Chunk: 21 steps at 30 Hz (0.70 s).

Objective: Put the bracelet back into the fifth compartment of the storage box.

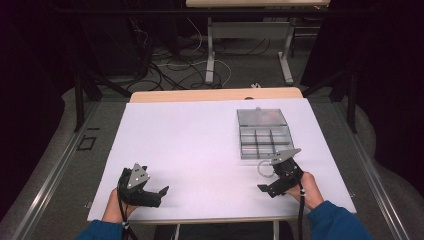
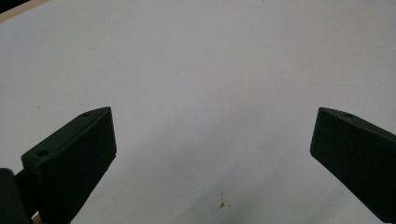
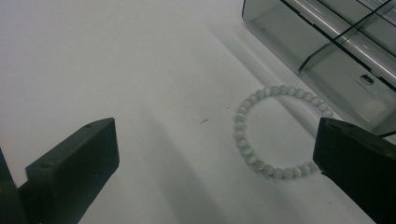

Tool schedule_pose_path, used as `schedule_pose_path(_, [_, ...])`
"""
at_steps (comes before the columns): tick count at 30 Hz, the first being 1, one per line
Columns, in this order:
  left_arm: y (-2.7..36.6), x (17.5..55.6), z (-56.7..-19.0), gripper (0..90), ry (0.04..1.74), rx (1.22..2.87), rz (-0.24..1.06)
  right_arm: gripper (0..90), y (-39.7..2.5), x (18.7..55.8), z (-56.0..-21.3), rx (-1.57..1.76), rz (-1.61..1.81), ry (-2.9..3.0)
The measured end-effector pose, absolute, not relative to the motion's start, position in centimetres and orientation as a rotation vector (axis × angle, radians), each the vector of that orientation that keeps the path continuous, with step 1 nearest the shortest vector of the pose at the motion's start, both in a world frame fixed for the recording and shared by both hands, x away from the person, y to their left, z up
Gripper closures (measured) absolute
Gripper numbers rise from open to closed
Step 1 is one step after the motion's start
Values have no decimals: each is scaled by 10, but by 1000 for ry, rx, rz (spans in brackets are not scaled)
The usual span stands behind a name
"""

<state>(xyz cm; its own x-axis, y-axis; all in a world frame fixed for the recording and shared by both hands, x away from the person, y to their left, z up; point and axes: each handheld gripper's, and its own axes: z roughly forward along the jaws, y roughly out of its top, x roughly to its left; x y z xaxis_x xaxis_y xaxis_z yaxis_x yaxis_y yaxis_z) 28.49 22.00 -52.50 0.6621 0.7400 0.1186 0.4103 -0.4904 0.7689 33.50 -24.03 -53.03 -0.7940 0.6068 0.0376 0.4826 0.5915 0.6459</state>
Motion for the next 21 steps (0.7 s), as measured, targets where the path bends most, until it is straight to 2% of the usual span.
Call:
schedule_pose_path(4, [220,285,-525,1,887,2140,566,20,-239,338,-533,939,975,2636])
schedule_pose_path(8, [220,285,-525,0,883,2142,573,76,-237,340,-533,928,974,2639])
schedule_pose_path(19, [220,285,-525,1,884,2142,573,337,-239,349,-538,952,983,2619])
schedule_pose_path(21, [219,285,-526,1,884,2144,565,451,-239,350,-540,975,972,2620])
